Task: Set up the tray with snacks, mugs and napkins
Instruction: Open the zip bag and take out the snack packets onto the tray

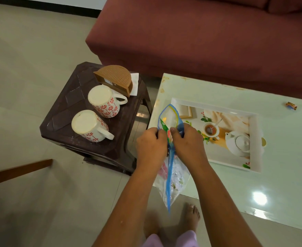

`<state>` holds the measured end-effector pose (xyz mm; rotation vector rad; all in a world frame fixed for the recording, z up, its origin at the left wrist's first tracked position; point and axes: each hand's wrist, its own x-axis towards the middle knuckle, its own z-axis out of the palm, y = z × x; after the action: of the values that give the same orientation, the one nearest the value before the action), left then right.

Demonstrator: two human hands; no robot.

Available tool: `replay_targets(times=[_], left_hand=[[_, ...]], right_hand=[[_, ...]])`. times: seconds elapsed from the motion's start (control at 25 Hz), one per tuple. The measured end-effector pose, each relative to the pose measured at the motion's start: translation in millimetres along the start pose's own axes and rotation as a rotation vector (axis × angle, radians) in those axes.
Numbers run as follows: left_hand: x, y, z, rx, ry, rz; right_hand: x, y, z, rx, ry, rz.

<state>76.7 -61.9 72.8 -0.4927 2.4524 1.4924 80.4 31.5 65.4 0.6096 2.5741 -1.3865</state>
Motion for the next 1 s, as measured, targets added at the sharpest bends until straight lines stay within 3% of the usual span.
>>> replay_targets(times=[0.16, 0.28, 0.4, 0.6, 0.68, 0.76, 0.92, 1.0], left_hand=[[4.8, 4.7, -7.9, -0.088, 0.031, 0.047], [11.9, -0.6, -18.6, -0.125, 0.107, 0.050], [23.5, -3.8, -29.0, -0.134, 0.182, 0.060], [27.4, -4.7, -22.8, -0.323, 0.203, -0.084], [27.6, -8.2, -23.1, -0.354, 0.231, -0.094], [26.6, -12.2, -24.9, -0.341, 0.171, -0.125], [15.5, -13.0, -17.2, -0.192, -0.133, -0.266], [14.4, -9.3, -15.9, -0.187, -0.116, -0.210]], right_hand=[[1.1, -11.7, -3.7, 0.088, -0.166, 0.067], [8.1, -17.4, -12.7, -0.043, 0.003, -0.015], [15.0, -17.6, -19.3, 0.060, 0.077, 0.041], [-1.9, -24.7, 0.9, 0.010, -0.292, 0.237], [-3.4, -25.3, 4.7, 0.003, -0.365, 0.252], [1.4, -24.6, 5.0, -0.015, -0.304, 0.176], [10.6, -27.1, 8.8, -0.034, -0.122, 0.034], [15.3, -21.0, 7.0, -0.002, -0.094, 0.064]])
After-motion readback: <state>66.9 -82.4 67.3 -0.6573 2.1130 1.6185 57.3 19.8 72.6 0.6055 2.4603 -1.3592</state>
